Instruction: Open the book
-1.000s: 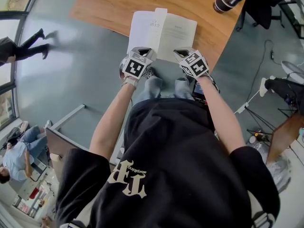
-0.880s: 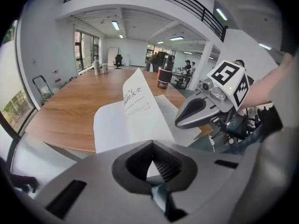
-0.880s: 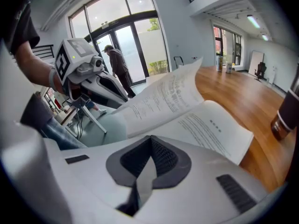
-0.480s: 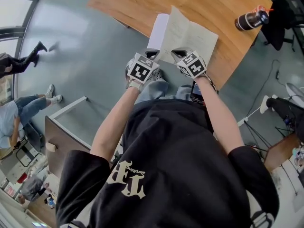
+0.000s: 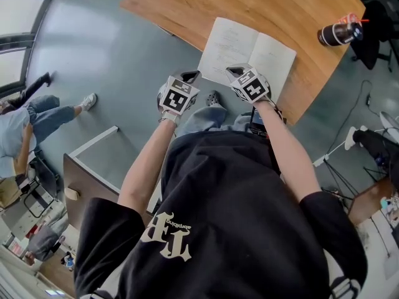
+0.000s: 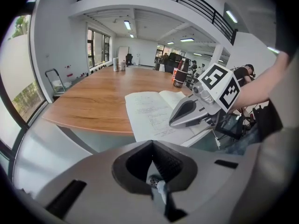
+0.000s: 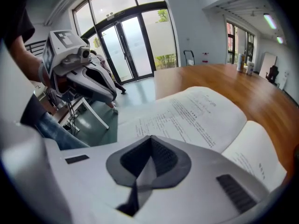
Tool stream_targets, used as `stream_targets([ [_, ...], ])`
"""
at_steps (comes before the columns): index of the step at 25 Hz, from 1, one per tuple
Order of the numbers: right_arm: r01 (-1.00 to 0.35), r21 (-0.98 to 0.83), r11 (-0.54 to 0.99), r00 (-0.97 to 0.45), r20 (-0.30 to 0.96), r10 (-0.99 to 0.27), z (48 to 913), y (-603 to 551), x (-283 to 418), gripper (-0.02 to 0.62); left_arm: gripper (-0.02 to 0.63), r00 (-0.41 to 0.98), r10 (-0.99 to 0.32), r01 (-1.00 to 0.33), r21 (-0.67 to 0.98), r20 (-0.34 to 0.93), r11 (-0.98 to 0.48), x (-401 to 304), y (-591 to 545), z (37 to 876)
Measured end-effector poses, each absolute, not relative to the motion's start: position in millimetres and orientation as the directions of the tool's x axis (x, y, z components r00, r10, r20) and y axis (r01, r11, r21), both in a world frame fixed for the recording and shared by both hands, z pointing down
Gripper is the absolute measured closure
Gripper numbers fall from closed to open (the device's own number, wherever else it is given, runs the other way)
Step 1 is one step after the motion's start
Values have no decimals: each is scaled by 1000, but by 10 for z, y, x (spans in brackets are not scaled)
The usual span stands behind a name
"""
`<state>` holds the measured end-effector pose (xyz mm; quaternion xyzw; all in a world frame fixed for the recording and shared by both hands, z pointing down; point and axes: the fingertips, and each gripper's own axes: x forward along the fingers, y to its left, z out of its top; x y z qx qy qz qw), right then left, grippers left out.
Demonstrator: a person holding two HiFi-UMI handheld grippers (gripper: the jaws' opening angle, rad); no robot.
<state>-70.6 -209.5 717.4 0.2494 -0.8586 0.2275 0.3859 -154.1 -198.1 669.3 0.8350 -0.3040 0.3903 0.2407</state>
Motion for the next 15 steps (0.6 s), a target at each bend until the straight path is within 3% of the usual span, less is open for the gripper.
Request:
stream_targets([
  [8, -595, -208, 776, -588, 771, -244, 7168, -2077, -714, 609, 601, 509, -306, -698, 178, 805, -693, -1523, -1971, 6765],
  [15, -629, -193, 753, -608, 726, -321, 6904, -2091, -364, 609, 601, 550, -267, -639, 193, 791, -744, -1067, -1949, 6732],
])
